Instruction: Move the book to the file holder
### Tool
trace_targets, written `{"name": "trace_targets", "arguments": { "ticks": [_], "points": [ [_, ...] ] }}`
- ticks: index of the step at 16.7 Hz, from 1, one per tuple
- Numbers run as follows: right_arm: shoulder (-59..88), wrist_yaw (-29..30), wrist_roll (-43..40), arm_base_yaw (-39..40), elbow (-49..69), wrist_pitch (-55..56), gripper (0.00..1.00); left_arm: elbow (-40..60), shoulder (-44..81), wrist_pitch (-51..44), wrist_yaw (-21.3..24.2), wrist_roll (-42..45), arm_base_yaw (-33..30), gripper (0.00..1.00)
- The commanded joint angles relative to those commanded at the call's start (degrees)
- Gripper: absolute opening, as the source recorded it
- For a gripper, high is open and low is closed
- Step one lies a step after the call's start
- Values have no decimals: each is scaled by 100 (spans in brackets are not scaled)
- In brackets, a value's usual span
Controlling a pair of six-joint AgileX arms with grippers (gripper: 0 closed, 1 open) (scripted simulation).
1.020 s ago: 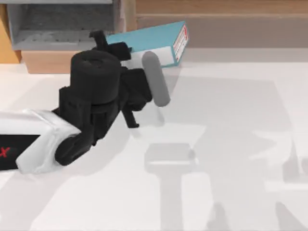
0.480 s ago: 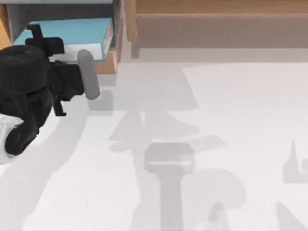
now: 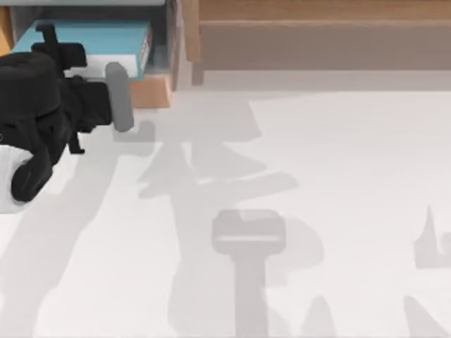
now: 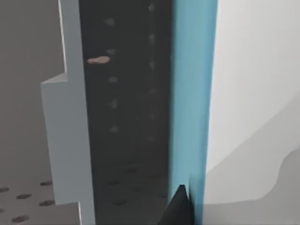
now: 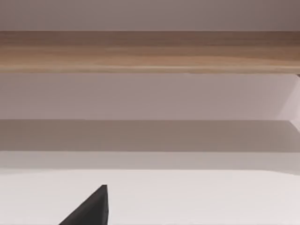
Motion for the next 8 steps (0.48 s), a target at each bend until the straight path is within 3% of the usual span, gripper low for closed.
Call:
{"name": "trace_targets", "arguments": {
  "ticks": [8],
  "points": [
    [0,0,0,0,0,0,100,297,201,-10,33,5,35,0]
  ]
}}
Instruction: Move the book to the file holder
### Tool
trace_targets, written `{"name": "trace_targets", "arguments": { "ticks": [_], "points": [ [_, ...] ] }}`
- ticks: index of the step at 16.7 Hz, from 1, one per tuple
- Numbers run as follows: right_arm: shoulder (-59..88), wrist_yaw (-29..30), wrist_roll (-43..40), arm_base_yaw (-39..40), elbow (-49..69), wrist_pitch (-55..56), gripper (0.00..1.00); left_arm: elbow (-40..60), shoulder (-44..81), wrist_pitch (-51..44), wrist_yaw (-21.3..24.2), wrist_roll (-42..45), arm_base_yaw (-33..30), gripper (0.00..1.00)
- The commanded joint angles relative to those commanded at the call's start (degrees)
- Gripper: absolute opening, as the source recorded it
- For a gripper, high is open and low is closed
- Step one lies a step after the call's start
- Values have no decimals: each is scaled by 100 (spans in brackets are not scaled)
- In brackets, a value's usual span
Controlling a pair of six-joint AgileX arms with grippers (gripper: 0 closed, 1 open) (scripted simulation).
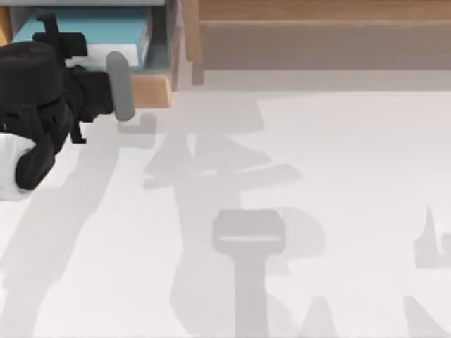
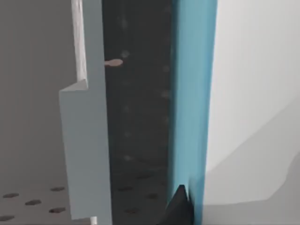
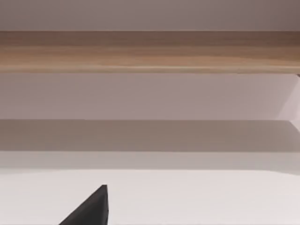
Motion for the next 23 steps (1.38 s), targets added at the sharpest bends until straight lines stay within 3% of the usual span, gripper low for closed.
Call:
{"name": "trace_targets", "arguments": {
  "ticks": [7,20,23],
  "points": [
    [0,0,0,0,0,0,100,372,405,-50,67,21,58,0],
    [0,0,0,0,0,0,100,372,405,-50,67,21,58,98],
    [0,0,0,0,0,0,100,372,405,-50,67,21,58,100]
  ]
}}
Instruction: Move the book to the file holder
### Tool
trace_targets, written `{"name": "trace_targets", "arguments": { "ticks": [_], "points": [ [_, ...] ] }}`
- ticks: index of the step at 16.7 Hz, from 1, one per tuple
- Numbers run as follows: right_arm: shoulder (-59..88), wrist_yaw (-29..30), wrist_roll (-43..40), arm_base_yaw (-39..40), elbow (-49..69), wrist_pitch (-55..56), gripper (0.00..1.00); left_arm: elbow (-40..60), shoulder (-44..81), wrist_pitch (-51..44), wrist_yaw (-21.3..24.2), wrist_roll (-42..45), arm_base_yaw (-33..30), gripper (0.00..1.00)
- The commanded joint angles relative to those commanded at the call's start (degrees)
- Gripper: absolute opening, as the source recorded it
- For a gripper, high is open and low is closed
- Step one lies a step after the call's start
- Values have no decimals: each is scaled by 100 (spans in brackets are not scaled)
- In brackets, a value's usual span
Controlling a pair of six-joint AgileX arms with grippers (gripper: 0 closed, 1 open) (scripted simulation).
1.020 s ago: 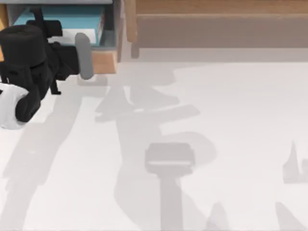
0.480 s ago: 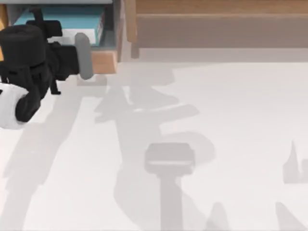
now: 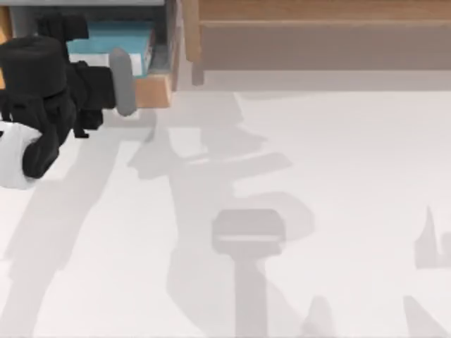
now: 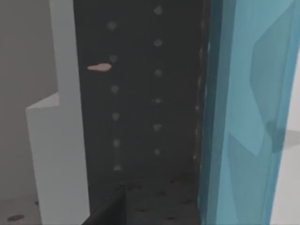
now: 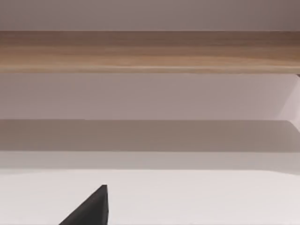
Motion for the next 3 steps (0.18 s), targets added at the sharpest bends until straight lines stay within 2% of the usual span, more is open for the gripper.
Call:
{"name": "trace_targets", "arguments": {
  "ticks": [3],
  "points": [
    [0,0,0,0,0,0,100,0,0,0,0,0,0,100]
  ]
}}
